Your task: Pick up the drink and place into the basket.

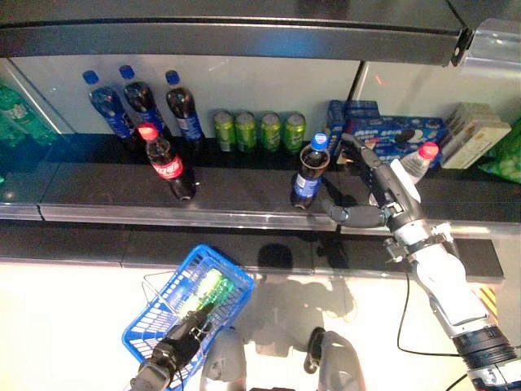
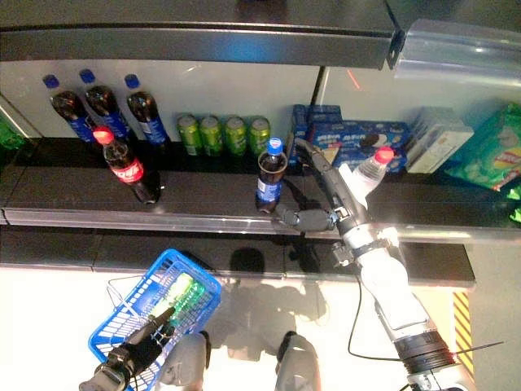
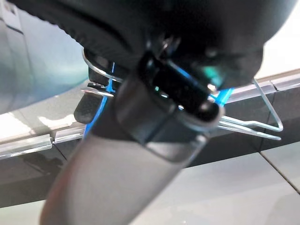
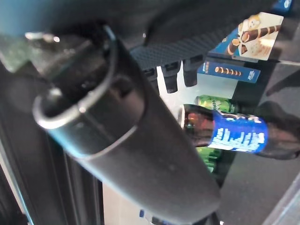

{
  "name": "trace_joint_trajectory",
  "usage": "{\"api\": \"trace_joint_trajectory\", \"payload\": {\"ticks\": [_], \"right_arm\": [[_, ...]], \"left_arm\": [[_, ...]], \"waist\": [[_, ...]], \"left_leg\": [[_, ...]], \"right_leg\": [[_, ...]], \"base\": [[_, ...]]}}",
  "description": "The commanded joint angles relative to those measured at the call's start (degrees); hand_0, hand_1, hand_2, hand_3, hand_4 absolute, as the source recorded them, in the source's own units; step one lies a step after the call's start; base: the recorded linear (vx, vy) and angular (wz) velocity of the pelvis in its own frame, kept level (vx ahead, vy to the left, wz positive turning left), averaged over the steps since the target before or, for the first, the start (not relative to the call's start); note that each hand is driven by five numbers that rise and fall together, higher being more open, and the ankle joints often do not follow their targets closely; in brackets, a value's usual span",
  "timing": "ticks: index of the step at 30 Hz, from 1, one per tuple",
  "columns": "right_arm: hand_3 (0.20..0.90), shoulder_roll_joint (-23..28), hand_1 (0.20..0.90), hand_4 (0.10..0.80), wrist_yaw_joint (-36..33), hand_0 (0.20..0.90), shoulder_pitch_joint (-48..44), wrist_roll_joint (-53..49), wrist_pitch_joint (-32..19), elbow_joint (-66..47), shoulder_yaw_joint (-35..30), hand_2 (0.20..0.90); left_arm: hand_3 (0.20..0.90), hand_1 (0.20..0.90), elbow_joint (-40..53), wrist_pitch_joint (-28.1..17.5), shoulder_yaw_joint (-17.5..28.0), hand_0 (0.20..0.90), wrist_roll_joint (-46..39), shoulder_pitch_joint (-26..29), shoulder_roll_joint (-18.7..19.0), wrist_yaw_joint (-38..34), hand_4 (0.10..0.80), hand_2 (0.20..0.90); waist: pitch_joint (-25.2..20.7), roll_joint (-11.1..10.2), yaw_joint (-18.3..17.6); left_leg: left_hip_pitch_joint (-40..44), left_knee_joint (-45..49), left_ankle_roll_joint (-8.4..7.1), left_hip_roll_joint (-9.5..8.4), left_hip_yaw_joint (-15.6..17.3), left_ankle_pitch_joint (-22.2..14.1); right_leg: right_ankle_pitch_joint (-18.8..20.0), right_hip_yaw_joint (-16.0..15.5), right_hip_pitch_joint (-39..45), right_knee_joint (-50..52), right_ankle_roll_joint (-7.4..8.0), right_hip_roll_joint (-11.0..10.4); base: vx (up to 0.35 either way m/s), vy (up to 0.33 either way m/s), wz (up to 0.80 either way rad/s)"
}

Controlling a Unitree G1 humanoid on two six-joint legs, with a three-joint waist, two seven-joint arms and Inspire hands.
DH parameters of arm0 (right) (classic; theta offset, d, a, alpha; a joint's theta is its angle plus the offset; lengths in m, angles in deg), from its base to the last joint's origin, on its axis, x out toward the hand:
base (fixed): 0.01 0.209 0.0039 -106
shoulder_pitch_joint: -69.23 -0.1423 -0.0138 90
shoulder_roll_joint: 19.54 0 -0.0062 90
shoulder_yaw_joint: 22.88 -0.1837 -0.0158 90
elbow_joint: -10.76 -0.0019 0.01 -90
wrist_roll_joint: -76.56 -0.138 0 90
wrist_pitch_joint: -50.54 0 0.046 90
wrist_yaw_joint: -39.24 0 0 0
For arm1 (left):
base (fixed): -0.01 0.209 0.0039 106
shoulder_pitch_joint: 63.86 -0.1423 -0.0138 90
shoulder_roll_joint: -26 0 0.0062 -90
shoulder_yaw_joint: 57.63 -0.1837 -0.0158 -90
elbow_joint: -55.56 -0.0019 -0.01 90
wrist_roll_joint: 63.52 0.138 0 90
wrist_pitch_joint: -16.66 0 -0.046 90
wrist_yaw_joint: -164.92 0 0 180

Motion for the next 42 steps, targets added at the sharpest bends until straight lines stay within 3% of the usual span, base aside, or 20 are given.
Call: {"api": "trace_joint_trajectory", "payload": {"ticks": [1, 20, 24, 27, 34, 42], "right_arm": [[0.9, -2.1, 0.9, 0.8, -1.9, 0.9, -4.6, -4.9, -1.9, 1.0, -2.5, 0.9], [0.9, -7.6, 0.9, 0.8, -4.3, 0.9, -6.4, -7.5, 8.2, 14.2, -1.3, 0.9], [0.9, -8.0, 0.9, 0.8, -6.5, 0.9, -6.6, -6.7, 6.8, 14.7, -1.3, 0.9], [0.9, -8.7, 0.9, 0.8, -8.4, 0.9, -5.4, -3.5, 2.5, 13.3, -2.0, 0.9], [0.9, -7.9, 0.9, 0.8, -8.9, 0.9, 5.9, 4.8, -4.5, 3.2, -6.4, 0.9], [0.9, -6.3, 0.9, 0.8, -4.9, 0.9, 14.0, 5.6, -5.6, -0.9, -12.1, 0.9]], "left_arm": [[0.2, 0.3, 4.8, 3.1, -5.3, 0.3, 4.7, -8.8, -0.3, 8.1, 0.1, 0.3], [0.2, 0.3, 3.7, 4.8, -6.3, 0.3, 11.2, -12.1, -0.1, 9.9, 0.1, 0.3], [0.2, 0.3, 3.2, 4.4, -6.8, 0.3, 11.6, -12.2, 0.1, 10.2, 0.1, 0.3], [0.2, 0.3, 3.3, 2.9, -6.5, 0.3, 12.1, -12.4, -0.1, 10.1, 0.1, 0.3], [0.2, 0.3, 6.4, -0.1, -3.8, 0.3, 11.5, -13.3, -1.2, 7.6, 0.1, 0.3], [0.2, 0.3, 8.7, -2.2, -1.4, 0.3, 9.0, -11.6, -1.3, 5.4, 0.1, 0.3]], "waist": [[-8.5, -0.4, 2.0], [-11.3, 1.0, 3.7], [-11.4, 1.2, 3.7], [-11.6, 1.4, 3.4], [-14.3, 0.6, 1.1], [-17.3, -1.1, -2.3]], "left_leg": [[-3.9, -2.2, 1.58, 0.45, 0.9, 11.5], [2.2, -6.7, 1.38, -1.54, 0.1, 12.9], [2.4, -7.0, 1.54, -1.9, 0.1, 13.0], [3.2, -8.8, 1.84, -2.29, -0.3, 13.3], [5.7, -15.6, 2.51, -2.41, -0.1, 14.6], [7.3, -21.0, 2.61, -0.57, 4.4, 15.0]], "right_leg": [[4.6, 0.7, 3.8, -3.4, 0.48, 0.7], [4.9, -2.2, 9.3, -5.3, 0.85, -0.2], [4.9, -2.5, 9.3, -5.1, 0.94, -0.3], [5.3, -2.0, 9.4, -6.4, 1.24, 0.2], [7.9, -0.1, 11.5, -14.6, 2.98, 0.8], [9.4, 1.6, 12.9, -21.4, 3.09, 2.2]], "base": [[0.102, 0.015, 0.02], [0.083, 0.029, 0.09], [0.021, 0.016, 0.05], [-0.034, 0.01, 0.0], [-0.106, -0.013, -0.01], [-0.141, -0.07, -0.19]]}}
